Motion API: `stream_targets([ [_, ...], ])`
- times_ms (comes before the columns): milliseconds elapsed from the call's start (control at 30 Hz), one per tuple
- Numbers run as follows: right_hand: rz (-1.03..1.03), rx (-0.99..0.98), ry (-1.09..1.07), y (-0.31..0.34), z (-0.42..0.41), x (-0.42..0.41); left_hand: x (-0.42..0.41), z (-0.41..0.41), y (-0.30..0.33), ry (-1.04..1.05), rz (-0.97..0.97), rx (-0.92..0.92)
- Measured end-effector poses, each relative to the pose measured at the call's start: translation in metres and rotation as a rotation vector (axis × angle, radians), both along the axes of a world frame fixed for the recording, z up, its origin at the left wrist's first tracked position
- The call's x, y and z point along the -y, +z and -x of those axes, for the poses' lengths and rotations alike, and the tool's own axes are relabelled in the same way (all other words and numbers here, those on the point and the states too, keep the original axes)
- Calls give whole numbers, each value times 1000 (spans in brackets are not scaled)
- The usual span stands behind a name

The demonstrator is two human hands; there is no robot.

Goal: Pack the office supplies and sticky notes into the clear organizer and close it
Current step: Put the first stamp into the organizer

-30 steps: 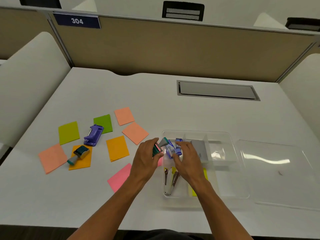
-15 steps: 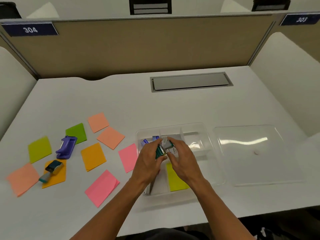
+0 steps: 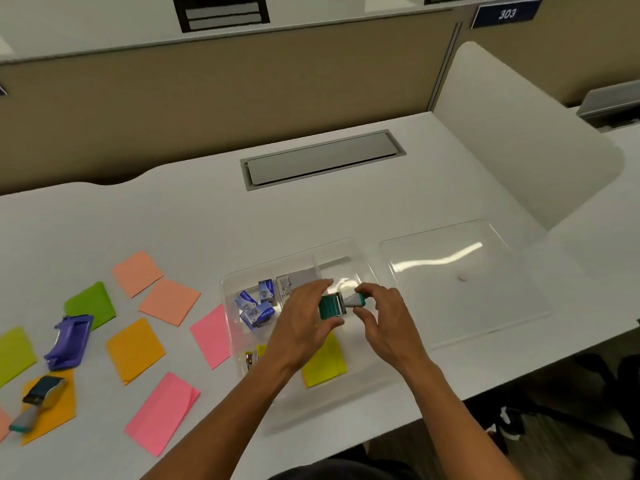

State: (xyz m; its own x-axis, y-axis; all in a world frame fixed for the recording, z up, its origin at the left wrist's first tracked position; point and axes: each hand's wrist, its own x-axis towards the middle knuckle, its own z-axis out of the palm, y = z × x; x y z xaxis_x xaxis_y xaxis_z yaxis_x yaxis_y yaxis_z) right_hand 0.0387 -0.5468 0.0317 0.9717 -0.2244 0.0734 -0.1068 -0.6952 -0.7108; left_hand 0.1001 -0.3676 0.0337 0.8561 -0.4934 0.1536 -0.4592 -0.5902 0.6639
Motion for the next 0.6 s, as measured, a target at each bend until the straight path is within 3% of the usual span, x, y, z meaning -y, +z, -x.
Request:
stream_targets([
  [233,154,-75,-183,1,22,19,16,-2,-12,-136,-288,46],
  [400,257,-105,-249,1,24,16,27,4,-15,-183,-455,-48],
  [600,459,-171,-202,-2,21,-2,29,10,-19,-219,-613,-114],
])
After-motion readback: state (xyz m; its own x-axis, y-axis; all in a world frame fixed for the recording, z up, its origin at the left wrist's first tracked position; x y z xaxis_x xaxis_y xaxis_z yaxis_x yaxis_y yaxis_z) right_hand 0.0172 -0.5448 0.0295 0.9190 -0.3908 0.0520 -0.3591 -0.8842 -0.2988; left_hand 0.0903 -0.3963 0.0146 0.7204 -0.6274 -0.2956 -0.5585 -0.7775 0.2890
